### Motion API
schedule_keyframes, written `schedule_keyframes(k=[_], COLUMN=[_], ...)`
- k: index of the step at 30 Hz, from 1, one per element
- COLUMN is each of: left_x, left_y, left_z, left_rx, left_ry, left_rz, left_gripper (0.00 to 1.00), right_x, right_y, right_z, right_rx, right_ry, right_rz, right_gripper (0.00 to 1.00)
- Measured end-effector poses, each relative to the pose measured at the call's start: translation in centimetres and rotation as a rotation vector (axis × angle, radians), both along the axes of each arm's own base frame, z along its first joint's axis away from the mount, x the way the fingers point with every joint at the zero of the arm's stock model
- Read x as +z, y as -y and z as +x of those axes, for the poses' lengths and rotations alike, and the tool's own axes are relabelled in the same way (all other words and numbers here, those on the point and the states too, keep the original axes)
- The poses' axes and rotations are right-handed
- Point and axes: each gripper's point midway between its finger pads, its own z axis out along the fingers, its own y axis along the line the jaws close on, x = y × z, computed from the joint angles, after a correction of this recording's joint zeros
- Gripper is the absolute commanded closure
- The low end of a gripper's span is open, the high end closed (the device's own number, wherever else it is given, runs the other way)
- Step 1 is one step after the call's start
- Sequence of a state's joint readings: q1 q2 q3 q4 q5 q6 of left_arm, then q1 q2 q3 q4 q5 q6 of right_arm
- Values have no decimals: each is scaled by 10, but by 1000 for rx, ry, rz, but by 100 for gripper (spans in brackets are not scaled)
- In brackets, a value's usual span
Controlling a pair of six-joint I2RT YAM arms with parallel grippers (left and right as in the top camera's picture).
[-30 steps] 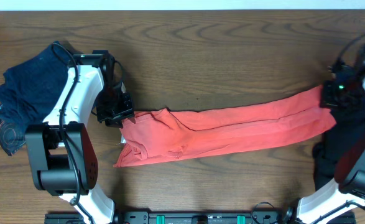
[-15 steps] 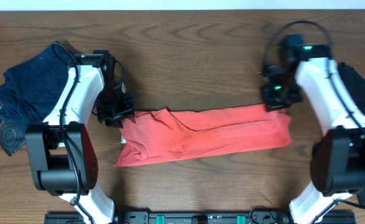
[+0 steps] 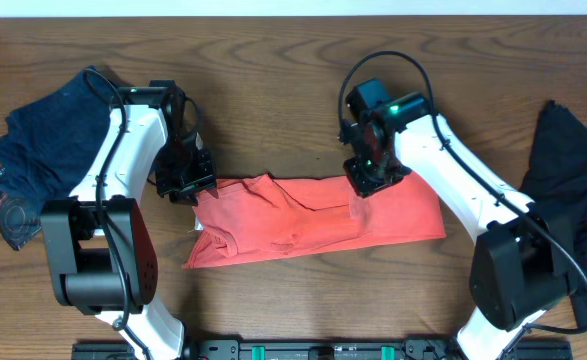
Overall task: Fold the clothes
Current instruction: 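Fold the strip's right end leftward with the right gripper toward the left gripper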
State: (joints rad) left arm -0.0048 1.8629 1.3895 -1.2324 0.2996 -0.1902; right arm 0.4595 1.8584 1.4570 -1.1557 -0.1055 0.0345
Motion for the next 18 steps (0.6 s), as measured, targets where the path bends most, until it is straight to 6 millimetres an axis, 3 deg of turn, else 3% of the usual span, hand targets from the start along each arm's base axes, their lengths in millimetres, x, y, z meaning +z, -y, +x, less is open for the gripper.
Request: schedule_keyframes(k=[5,10,12,18], left_x=[0,0,0,-5], left_y=[0,0,0,0], left_z=[0,0,-1,-8], left_rx=[0,0,-7,-5], left_ry=[0,0,-2,-26], left_rz=[0,0,-1,1], left_gripper=[58,57,41,30], right_x=[0,-1,-1,0], right_y=[-3,9,19,41], right_z=[-5,2,7,17], right_rx=[17,-4,-34,-105], right_ry=[-7,22,43,76], right_rz=[-5,-70,-114,-184], right_gripper=[66,64,63,57])
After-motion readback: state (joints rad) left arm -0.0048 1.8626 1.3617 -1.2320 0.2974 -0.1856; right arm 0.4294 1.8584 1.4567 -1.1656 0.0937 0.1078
